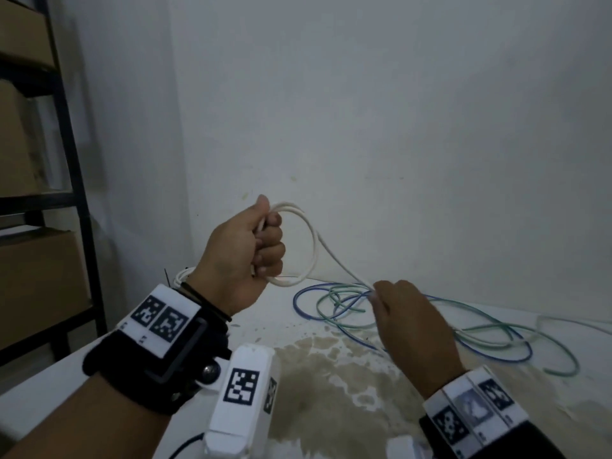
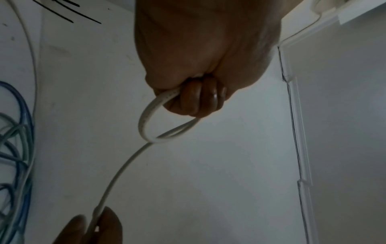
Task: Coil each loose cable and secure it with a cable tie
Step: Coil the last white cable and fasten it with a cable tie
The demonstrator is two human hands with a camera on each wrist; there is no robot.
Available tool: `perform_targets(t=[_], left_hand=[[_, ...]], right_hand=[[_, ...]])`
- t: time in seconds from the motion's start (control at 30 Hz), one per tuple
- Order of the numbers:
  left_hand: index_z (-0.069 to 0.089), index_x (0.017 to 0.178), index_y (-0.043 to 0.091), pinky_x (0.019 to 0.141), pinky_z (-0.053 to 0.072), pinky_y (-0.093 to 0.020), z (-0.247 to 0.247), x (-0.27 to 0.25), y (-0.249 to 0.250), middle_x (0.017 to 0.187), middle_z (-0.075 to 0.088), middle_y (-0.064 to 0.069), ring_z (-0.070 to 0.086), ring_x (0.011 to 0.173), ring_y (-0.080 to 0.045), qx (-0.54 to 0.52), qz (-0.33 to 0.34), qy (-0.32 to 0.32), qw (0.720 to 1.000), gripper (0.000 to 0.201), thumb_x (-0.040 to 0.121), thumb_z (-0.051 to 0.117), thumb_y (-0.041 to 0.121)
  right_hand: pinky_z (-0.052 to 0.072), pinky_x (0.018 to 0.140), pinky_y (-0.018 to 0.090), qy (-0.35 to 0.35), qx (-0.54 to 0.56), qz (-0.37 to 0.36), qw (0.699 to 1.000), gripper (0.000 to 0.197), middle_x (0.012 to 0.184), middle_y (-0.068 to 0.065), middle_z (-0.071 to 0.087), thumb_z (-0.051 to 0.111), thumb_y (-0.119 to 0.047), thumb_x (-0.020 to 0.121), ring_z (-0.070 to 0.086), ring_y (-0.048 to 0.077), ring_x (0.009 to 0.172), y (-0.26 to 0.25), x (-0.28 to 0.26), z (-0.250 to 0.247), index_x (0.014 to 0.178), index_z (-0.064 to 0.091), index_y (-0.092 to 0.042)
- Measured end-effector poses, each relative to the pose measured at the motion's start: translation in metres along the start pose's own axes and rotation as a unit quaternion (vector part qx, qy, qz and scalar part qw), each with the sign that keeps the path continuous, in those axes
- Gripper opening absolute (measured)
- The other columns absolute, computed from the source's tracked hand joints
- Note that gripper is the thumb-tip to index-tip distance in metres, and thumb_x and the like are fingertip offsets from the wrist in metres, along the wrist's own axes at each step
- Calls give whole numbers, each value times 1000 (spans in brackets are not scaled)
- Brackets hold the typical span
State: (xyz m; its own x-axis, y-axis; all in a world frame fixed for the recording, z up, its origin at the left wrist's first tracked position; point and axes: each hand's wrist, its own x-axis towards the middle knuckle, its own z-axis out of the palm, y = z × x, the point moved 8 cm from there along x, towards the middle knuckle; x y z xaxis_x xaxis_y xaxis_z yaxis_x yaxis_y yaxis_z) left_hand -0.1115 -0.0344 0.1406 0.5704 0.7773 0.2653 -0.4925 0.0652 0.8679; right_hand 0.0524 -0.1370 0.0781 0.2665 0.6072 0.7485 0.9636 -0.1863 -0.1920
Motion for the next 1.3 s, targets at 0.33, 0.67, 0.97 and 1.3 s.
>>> perform_targets(t=[0.33, 0.67, 0.97, 1.3], left_hand=[[40, 70, 19, 34, 17, -17, -48, 16, 39, 42, 28, 10, 22, 32, -4, -82, 130, 112, 982, 35, 103, 33, 30], [47, 77, 18, 37, 18, -19, -43, 17, 28, 45, 28, 9, 21, 34, -5, 29, 119, 79, 989, 34, 102, 34, 37], [39, 75, 15, 46, 30, -23, -29, 18, -3, 56, 38, 2, 36, 44, -11, 159, 82, 67, 982, 29, 103, 35, 24], [53, 90, 2, 44, 42, -23, 5, -6, -53, 56, 51, -9, 50, 43, -23, 323, -17, -66, 944, 28, 101, 39, 23]], right_hand=[[42, 62, 31, -14, 151, 137, 979, 20, 92, -3, 58, 45, -20, 97, 62, 24, 80, 19, -38, 27, 116, 50, -21], [13, 42, 23, 9, -139, -80, 987, 36, 60, 4, 48, 73, 11, 46, 46, 24, 42, -27, -5, -19, 71, 59, -12], [21, 45, 26, -45, -127, -339, 931, 23, 59, 0, 48, 70, -4, 56, 41, 18, 45, -86, -11, -48, 71, 60, -19], [26, 55, 28, 2, -90, -327, 941, 6, 67, 3, 52, 71, -15, 80, 45, 22, 54, -82, 24, -87, 84, 68, -17]])
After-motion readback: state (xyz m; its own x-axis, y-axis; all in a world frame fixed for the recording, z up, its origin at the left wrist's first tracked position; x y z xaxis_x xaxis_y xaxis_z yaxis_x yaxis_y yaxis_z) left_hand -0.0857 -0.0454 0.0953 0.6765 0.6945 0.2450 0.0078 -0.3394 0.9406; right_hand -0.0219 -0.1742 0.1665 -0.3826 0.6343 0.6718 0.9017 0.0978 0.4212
